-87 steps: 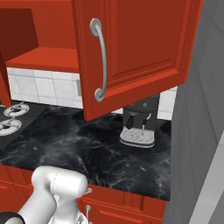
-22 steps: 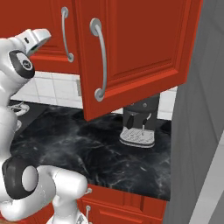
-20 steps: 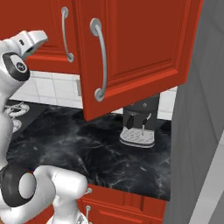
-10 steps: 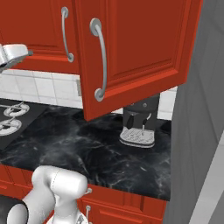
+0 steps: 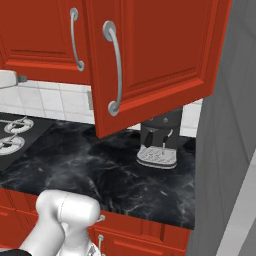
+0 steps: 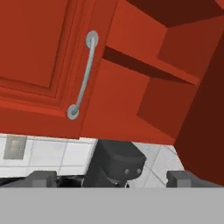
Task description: Close all open cabinet doors.
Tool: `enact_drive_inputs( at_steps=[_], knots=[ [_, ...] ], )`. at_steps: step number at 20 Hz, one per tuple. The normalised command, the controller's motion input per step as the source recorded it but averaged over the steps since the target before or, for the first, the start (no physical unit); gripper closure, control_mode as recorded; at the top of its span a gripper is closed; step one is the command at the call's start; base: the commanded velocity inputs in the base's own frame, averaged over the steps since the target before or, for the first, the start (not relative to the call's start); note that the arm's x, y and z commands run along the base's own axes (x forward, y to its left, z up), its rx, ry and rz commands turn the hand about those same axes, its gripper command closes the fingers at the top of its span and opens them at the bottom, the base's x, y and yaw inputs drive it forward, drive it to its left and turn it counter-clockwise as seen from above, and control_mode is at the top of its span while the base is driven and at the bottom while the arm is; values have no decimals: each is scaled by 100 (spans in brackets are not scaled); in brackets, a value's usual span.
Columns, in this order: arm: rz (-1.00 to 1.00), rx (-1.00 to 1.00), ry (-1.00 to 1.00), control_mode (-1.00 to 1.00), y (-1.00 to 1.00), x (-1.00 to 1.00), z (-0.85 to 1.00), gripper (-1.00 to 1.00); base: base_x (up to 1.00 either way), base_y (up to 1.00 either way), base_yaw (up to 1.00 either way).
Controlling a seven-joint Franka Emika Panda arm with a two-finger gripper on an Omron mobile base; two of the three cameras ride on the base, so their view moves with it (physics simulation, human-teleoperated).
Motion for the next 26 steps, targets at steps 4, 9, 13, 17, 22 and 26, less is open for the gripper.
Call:
enact_drive_inputs(
  at_steps=[4,9,13,17,22,26],
  knots=[
    [0,15,0,-100,-75,-100,0,-100,0,0,0],
    [0,13,0,-100,-68,-100,0,-100,0,0,0],
    [0,13,0,-100,-70,-96,0,-100,0,0,0],
    [0,15,1,-100,-79,-70,0,-100,0,0,0],
    [1,16,3,-100,-94,-19,0,-100,0,0,0],
    [13,14,-2,-100,-97,0,-1,-100,0,0,0]
  ],
)
